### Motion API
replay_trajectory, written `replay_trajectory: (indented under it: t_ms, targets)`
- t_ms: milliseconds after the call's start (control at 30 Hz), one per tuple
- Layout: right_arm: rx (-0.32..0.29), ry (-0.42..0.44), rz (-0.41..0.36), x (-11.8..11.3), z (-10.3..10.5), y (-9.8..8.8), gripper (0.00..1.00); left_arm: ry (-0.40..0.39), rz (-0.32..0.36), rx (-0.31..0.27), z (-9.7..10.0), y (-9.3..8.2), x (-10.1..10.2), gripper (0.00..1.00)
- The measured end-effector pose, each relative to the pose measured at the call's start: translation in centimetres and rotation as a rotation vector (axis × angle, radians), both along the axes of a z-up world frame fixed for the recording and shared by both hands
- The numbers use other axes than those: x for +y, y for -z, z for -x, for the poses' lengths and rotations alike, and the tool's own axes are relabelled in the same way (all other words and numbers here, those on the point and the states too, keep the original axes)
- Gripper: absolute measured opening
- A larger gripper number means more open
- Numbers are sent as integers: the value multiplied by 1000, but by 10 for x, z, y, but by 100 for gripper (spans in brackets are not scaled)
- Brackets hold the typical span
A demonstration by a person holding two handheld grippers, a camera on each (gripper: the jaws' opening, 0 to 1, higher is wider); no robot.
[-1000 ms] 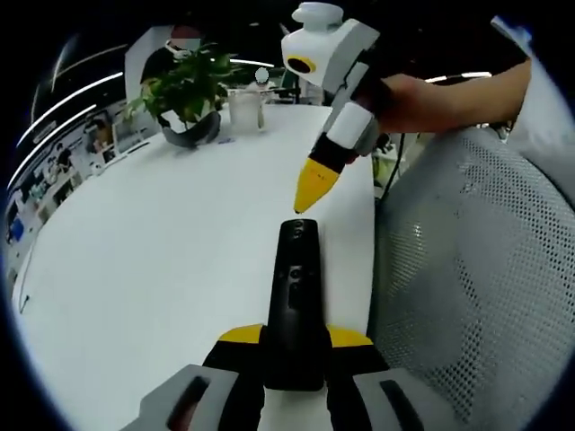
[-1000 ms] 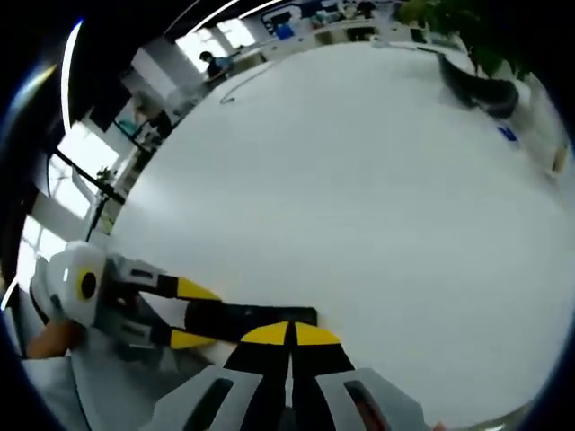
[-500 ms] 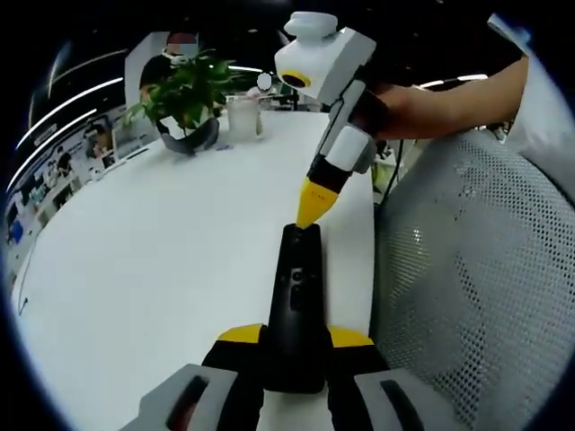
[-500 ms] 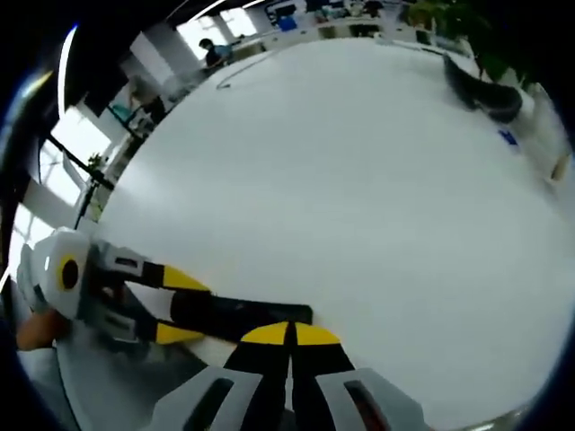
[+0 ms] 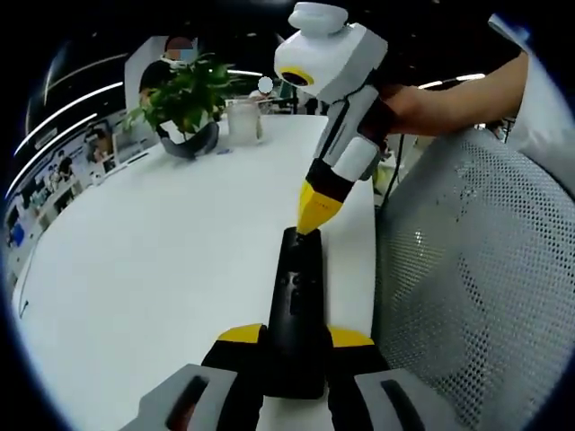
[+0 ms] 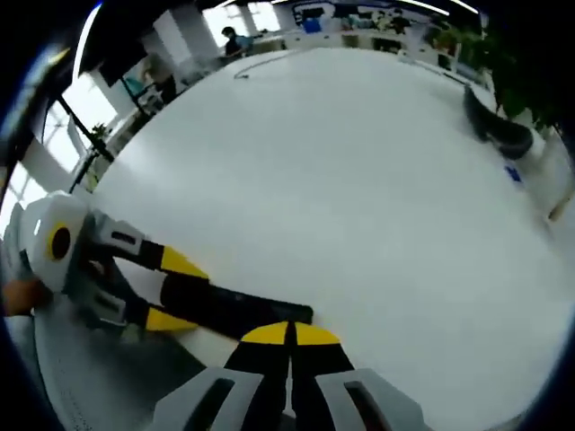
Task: Press the specified remote control buttons in sequence, fully releasing each button before pressing the next.
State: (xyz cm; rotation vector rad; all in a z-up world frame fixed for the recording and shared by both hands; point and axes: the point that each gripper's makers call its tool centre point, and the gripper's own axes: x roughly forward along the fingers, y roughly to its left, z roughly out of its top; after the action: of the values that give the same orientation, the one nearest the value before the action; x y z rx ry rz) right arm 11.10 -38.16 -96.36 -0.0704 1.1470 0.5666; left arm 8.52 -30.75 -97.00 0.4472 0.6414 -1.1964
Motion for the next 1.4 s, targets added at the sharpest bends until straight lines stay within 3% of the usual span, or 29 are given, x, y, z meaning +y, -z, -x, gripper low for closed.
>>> replay_trajectory:
  t_ms: [100,200,500,733,867,1300,1400]
  targets:
    - [69,-2,10,0,-1,1,0,-1,0,1,0,0,0,25]
    - [177,26,23,-1,-1,2,0,0,0,1,0,0,0,25]
    - [315,45,41,-1,-2,3,0,-1,-5,-3,0,0,0,25]
    - [385,37,74,0,-1,5,0,3,-63,14,7,0,9,24]
    - [389,34,71,-1,0,5,0,-4,-84,25,8,1,12,24]
    - [294,40,30,2,3,3,0,22,-57,28,10,1,14,23]
    - [281,95,-17,1,1,3,0,27,-52,30,10,1,14,23]
